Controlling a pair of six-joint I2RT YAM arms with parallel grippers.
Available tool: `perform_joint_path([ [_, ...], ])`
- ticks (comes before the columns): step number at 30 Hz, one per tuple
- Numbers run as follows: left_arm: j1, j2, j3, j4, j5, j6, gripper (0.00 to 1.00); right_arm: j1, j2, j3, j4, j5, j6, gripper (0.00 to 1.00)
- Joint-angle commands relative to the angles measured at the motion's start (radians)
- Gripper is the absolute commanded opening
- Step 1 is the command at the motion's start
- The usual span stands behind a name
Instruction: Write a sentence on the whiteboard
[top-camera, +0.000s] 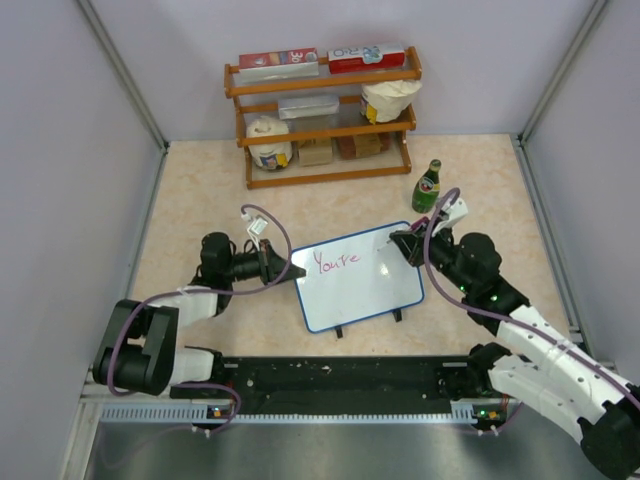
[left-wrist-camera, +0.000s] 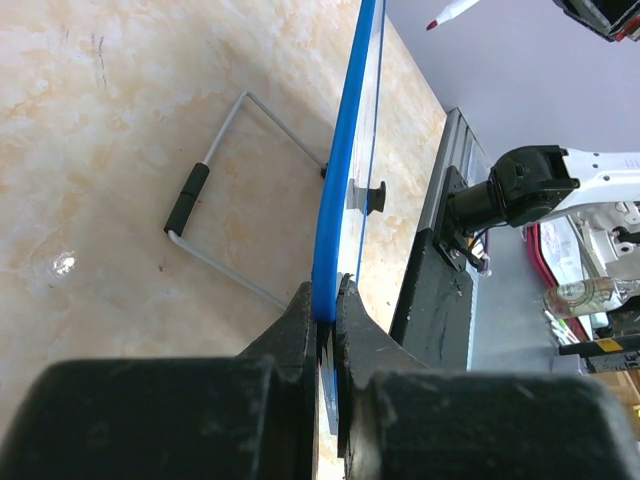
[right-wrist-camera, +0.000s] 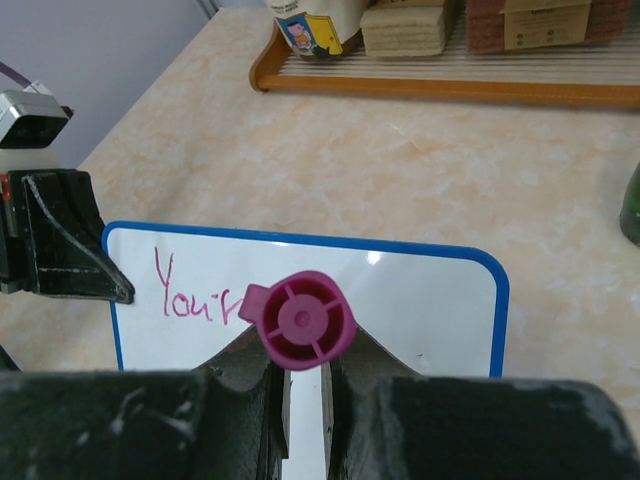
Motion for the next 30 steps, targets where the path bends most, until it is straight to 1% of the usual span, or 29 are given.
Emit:
perform_joint_path([
  [1,-0.003,-0.022,-0.04,0.054,-0.057,0.107,0.0,0.04,-0.019,-0.017,0.007,0.063,-0.045,0.0],
  [8,-0.003,-0.071,-0.073,0.105,-0.046,0.1,0.0,0.044,-0.042,-0.034,-0.002,0.082,-0.039,0.0],
  [20,-0.003,-0.059,-0.083,0.155,-0.021,0.074,0.0,0.048,-0.053,-0.034,-0.005,0.071,-0.04,0.0],
  [30,-0.003,-0.062,-0.084,0.161,-0.018,0.072,0.0,0.06,0.013,-0.013,0.048,0.077,-0.065,0.0],
])
